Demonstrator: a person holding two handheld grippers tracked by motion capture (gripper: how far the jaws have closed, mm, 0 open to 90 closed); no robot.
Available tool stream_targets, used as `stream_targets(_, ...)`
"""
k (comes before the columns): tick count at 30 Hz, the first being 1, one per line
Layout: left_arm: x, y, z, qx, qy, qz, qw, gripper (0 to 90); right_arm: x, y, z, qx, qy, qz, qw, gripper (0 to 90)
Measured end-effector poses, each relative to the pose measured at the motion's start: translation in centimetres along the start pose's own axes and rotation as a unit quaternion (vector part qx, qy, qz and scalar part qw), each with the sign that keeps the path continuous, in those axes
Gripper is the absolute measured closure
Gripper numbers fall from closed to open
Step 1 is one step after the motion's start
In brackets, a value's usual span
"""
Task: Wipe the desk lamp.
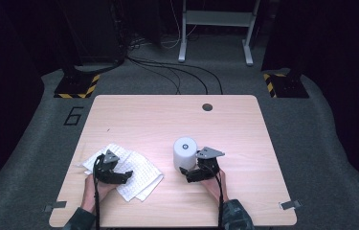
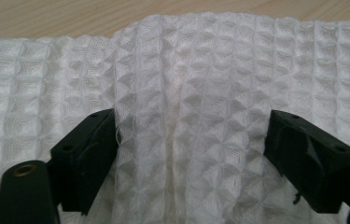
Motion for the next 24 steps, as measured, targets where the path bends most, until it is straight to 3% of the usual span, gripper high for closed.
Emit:
stream_targets(1,0.1,0.0,0.1,-0.009,-0.001,0.004,1.0,24.9,-0.2,0.1,0.0,0.004,0.001,0.001,1.0,0.0)
stream_targets(4,0.2,0.1,0.1,-0.006,0.002,-0.004,1.0,39.4,-0.6,0.4,0.1,0.004,-0.001,-0.002,1.0,0.0)
stream_targets(11,0.3,0.2,0.1,0.002,-0.001,-0.014,0.9999,58.2,-1.0,1.0,-0.1,0.003,0.002,-0.024,0.9997,0.0)
stream_targets(16,0.3,0.2,0.3,0.016,-0.003,-0.027,0.9995,72.3,-1.2,1.1,0.0,0.005,0.004,-0.022,0.9997,0.0)
stream_targets(19,0.5,0.3,0.3,0.007,-0.008,-0.026,0.9996,77.1,-1.3,1.1,0.0,0.01,0.002,-0.023,0.9997,1.0)
stream_targets(24,1.3,1.1,0.0,0.002,-0.009,-0.048,0.9988,78.1,-1.4,1.1,0.0,0.01,0.002,-0.023,0.9997,1.5)
Point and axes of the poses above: each handheld gripper's, and its own axes: x roughly backward along the jaws, y roughly out of its top, z roughly to its left, the point moved 7 cm from there along -x, roughly forward along the jaws, and after that the axes turned 1 degree about -z, right-handed, at the moved point
